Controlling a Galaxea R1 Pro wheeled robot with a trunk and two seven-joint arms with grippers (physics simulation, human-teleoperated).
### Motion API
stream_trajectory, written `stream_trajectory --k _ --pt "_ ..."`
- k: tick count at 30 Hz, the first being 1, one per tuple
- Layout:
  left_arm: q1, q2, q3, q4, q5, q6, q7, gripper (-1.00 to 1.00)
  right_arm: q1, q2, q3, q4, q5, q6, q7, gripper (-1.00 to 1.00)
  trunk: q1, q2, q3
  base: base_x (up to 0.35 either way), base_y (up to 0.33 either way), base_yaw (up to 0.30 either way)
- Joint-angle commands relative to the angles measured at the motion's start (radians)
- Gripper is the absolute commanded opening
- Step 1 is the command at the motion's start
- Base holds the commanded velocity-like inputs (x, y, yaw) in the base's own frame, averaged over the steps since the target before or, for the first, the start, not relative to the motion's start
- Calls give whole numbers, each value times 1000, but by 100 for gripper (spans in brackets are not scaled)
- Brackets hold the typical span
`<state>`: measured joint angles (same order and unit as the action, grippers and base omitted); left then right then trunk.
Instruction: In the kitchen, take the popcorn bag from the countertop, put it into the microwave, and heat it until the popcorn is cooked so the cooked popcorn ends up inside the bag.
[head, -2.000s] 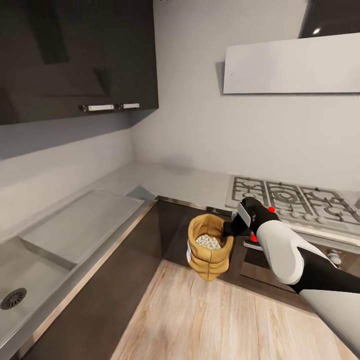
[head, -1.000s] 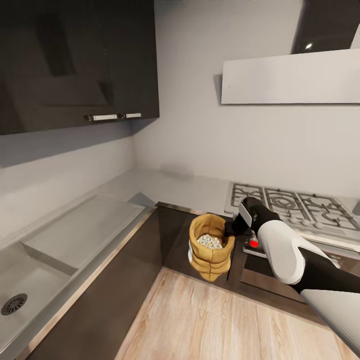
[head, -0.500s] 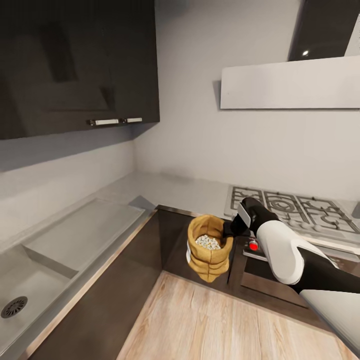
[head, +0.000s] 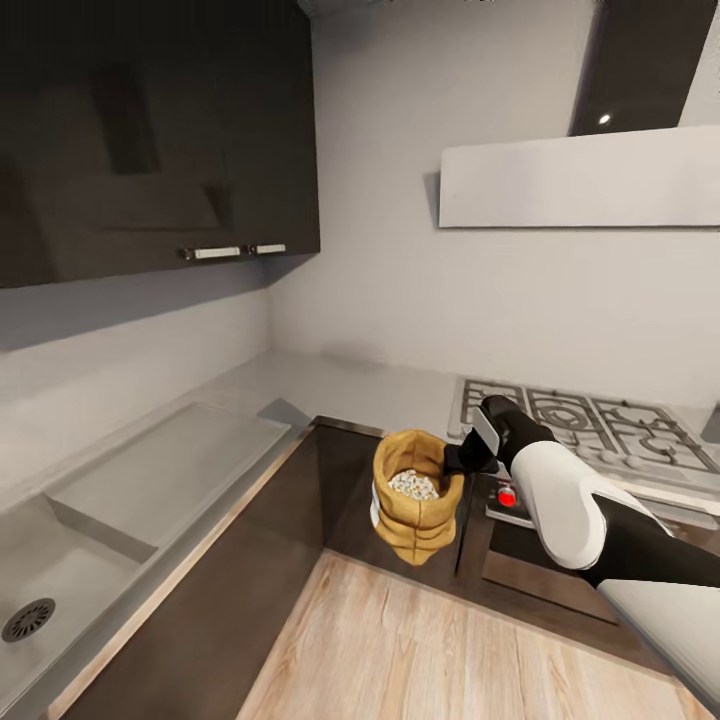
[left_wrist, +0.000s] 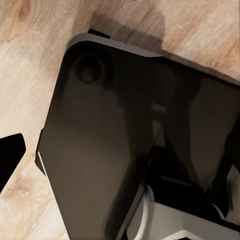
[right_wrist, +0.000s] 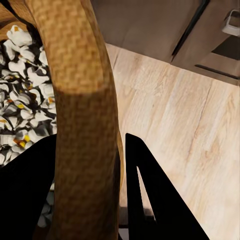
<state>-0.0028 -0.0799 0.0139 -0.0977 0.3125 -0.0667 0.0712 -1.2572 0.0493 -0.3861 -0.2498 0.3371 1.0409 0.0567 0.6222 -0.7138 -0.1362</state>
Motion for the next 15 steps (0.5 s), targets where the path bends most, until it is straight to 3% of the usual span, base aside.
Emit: stream_trajectory --k 1,15 --pt "0 -1 0 0 4 -2 2 100 -1 -1 -7 -2 10 6 6 -100 0 -1 -1 -54 0 0" --pt "0 -3 3 3 7 -2 4 100 -1 -11 -8 0 16 -4 6 -100 0 -1 0 -318 0 0"
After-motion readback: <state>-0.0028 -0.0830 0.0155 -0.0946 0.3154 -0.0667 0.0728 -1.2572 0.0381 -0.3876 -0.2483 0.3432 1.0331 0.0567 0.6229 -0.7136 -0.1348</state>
